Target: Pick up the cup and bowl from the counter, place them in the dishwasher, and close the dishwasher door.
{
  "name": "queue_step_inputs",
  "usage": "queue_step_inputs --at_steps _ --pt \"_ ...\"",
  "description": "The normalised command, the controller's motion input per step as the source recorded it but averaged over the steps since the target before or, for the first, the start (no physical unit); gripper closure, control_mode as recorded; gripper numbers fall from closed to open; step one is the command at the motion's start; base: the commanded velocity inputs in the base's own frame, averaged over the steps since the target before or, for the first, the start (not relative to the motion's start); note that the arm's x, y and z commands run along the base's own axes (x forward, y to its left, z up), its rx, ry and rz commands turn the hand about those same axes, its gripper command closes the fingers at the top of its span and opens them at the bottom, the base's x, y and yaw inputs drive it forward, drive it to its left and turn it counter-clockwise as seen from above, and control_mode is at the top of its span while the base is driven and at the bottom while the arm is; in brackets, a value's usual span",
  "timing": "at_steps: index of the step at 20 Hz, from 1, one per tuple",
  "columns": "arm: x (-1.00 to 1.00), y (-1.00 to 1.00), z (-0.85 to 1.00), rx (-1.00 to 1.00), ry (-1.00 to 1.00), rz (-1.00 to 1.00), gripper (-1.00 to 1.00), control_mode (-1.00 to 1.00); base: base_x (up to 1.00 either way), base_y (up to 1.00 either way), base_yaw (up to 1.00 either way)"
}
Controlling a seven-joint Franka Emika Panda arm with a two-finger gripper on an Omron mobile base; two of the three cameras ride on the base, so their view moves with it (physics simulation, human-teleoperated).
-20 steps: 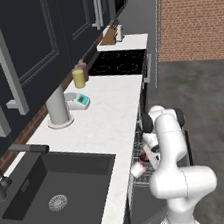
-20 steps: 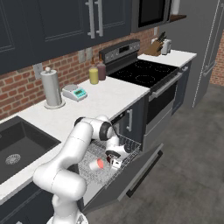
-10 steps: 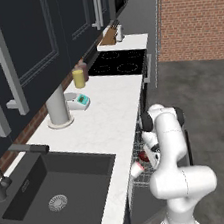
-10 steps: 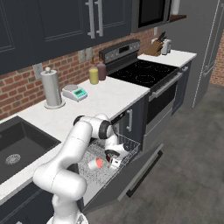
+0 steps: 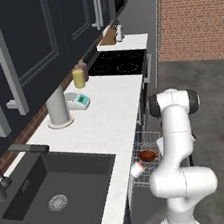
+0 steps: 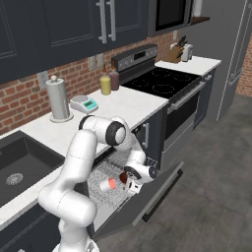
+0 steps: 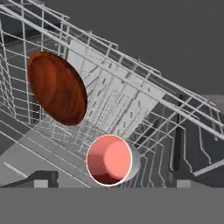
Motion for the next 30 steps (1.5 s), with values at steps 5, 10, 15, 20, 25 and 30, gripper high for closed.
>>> queue_step_inputs --at_steps 5,10,15,20,25,30 --pt "-0.62 -0.48 1.00 0.21 -0.06 0.00 -1.00 -1.00 0.00 0.00 0.00" --pt "-0.48 -0.79 0.99 0.23 0.00 0.00 -1.00 -1.00 0.00 0.00 0.00" --pt "-0.36 -0.99 0.81 0.27 0.07 -0.03 -1.00 -1.00 0.00 0.00 0.00" --pt "-0.38 -1.00 0.18 0.25 0.11 -0.04 -1.00 -1.00 0.00 0.00 0.00" --pt "-0.28 -0.99 -0.40 0.16 0.15 -0.03 -1.00 -1.00 0.00 0.00 0.00" --pt "-0.12 -0.78 -0.76 0.13 0.13 -0.01 -1.00 -1.00 0.00 0.00 0.00"
